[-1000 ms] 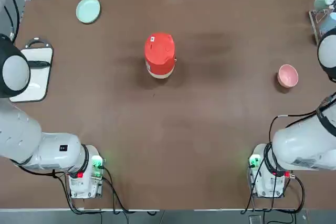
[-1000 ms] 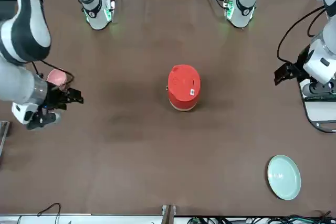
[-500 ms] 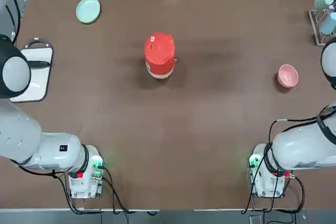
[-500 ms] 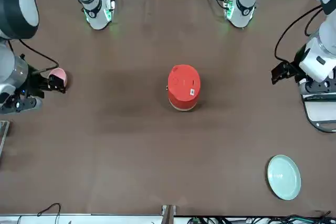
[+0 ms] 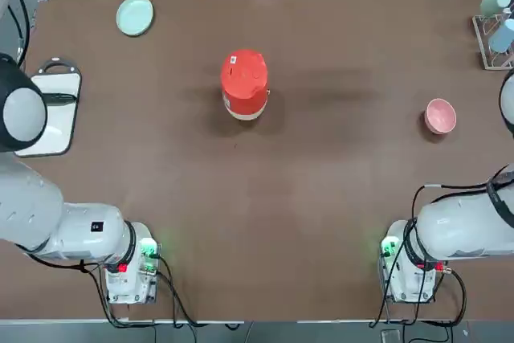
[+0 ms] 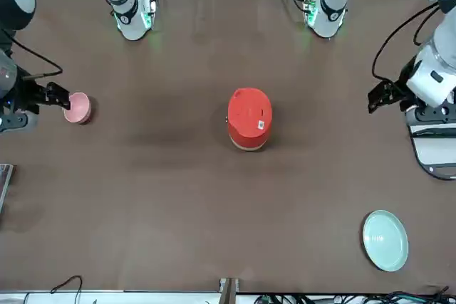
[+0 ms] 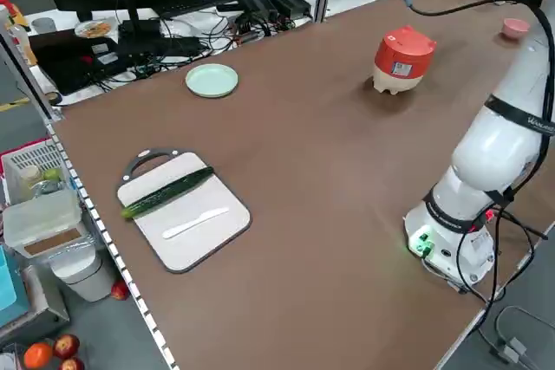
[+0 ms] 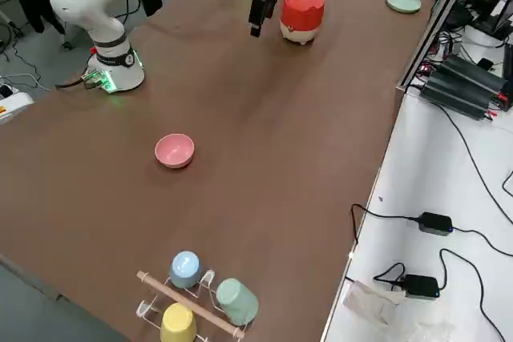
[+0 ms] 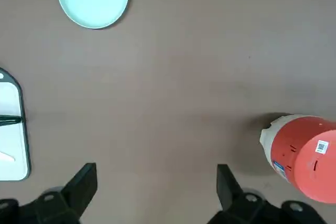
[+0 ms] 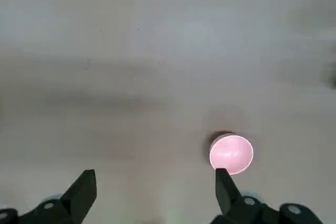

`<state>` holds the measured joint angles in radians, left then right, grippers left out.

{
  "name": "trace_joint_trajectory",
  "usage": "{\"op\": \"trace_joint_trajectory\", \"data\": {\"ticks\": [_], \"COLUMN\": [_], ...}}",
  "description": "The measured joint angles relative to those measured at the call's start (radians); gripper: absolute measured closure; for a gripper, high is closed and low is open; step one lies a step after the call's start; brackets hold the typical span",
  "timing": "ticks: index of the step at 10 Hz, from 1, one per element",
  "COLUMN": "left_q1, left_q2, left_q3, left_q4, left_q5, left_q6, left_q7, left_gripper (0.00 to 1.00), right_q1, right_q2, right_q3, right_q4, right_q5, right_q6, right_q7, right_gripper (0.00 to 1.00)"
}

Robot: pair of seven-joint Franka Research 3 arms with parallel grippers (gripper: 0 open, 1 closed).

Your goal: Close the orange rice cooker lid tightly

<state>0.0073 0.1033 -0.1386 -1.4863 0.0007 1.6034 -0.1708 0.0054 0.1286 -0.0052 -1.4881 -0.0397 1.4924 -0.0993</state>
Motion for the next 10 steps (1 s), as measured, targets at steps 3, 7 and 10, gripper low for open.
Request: {"op": "trace_joint_trajectory", "data": {"ticks": [3, 7, 10], "left_q1": [0.007, 0.007, 0.003], "left_q2": [0.0, 0.0, -0.002], "left_q3": [0.004, -0.001, -0.003], "left_q4": [0.0, 0.001, 0.001], "left_q5": [0.002, 0.006, 0.006], "left_q6": [0.0, -0.001, -0.003], "left_q7": [0.029, 0.036, 0.036], "left_gripper": [0.0, 0.0, 0.0], "right_q1": [0.002, 0.013, 0.019], "right_q2": [0.0, -0.013, -0.016], "right_q3": [-0.016, -0.016, -0.017], "right_q4": [0.0, 0.0, 0.0], "right_q5": [0.0, 0.001, 0.002], "right_q6": [-0.005, -0.005, -0.004], "right_q7": [0.0, 0.0, 0.0], "right_gripper": [0.0, 0.0, 0.0]}}
